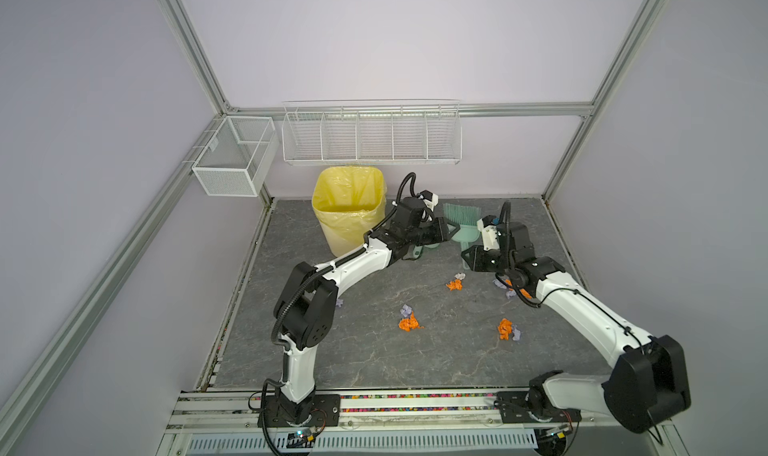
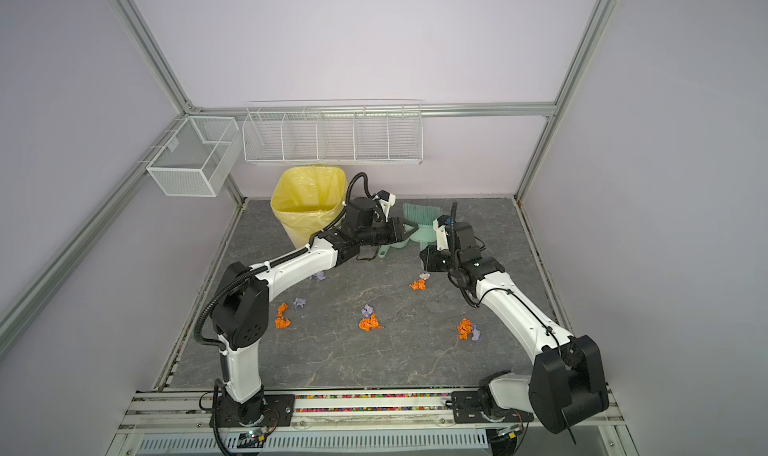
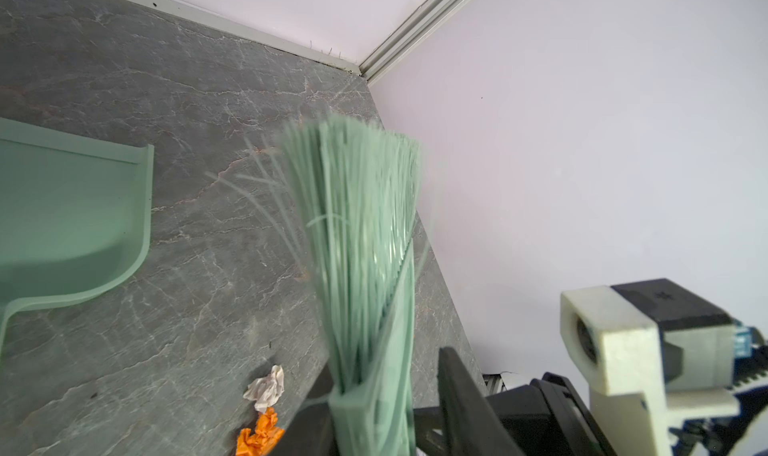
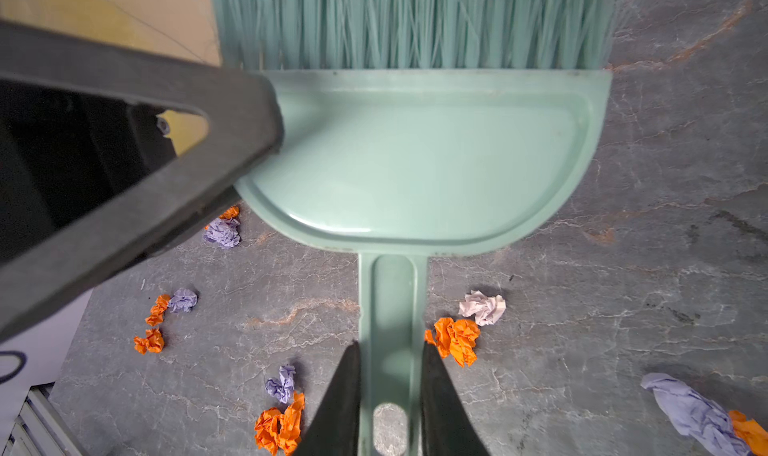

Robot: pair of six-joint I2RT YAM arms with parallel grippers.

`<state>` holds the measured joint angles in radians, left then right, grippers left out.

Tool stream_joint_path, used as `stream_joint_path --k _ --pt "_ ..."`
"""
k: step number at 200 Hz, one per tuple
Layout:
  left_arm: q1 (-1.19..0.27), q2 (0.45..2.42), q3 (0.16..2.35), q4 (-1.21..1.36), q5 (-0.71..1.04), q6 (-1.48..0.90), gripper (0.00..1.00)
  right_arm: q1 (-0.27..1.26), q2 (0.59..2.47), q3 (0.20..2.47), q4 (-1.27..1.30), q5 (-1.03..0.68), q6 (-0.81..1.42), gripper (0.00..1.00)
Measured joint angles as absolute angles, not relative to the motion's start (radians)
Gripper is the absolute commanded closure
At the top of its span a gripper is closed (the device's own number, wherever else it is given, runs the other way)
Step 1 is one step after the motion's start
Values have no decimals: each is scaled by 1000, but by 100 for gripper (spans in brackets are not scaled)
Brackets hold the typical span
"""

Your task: Sweep away the paper scraps from the table

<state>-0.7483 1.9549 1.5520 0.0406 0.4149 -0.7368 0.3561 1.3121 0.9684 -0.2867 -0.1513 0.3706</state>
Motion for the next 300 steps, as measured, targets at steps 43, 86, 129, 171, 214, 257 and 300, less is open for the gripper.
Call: stream_joint_path --k 43,86,129,171,214,257,300 --pt "-749 1956 1550 41 413 -740 79 356 1312 968 -288 -151 370 93" --pt "-749 1957 1550 50 419 -757 100 358 1304 968 -291 -150 371 93" --pt "-751 1957 1549 69 428 -770 100 358 1287 968 -302 -142 374 71" --pt "-754 1957 1542 70 405 -770 100 366 1280 968 -322 -141 373 50" --pt "-748 1957 1532 65 389 -766 100 366 1254 968 -325 -130 393 28" --pt "-720 1954 1525 64 373 -764 100 350 1253 969 -324 -154 411 2" --pt "-698 1952 1521 67 352 -763 100 283 1265 969 -286 -254 468 12"
